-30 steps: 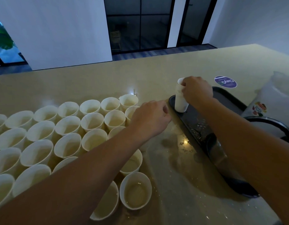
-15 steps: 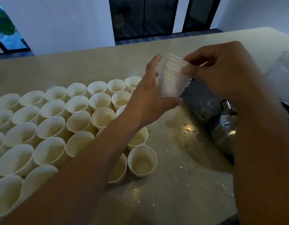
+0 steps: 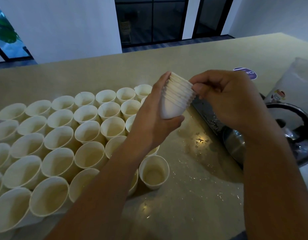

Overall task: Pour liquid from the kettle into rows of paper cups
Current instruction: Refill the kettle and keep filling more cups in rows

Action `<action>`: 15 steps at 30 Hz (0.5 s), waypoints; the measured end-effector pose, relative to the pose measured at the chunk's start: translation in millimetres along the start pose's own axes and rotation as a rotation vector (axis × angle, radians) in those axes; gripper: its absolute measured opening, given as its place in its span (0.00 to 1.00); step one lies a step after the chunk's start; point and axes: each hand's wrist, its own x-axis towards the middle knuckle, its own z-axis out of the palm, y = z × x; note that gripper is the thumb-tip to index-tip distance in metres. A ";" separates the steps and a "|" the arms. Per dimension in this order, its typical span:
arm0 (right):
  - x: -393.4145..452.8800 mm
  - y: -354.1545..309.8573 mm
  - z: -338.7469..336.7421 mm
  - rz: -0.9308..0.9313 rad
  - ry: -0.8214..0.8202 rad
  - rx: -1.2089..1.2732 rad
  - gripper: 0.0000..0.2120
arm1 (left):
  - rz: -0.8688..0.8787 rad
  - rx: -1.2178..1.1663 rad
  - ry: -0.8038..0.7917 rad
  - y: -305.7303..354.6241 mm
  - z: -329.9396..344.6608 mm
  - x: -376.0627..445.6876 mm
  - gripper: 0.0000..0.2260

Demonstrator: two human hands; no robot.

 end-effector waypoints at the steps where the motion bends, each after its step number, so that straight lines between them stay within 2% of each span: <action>1: 0.7 -0.6 1.5 -0.010 0.023 -0.011 0.11 | -0.001 -0.011 0.004 0.6 0.5 -0.2 0.44; 11: 5.6 -2.3 8.2 -0.050 0.208 -0.035 0.10 | -0.006 -0.072 -0.025 15.9 -0.6 2.2 0.41; 15: 6.1 1.5 6.4 -0.067 0.227 -0.008 0.09 | -0.012 -0.065 -0.029 18.0 0.6 2.2 0.41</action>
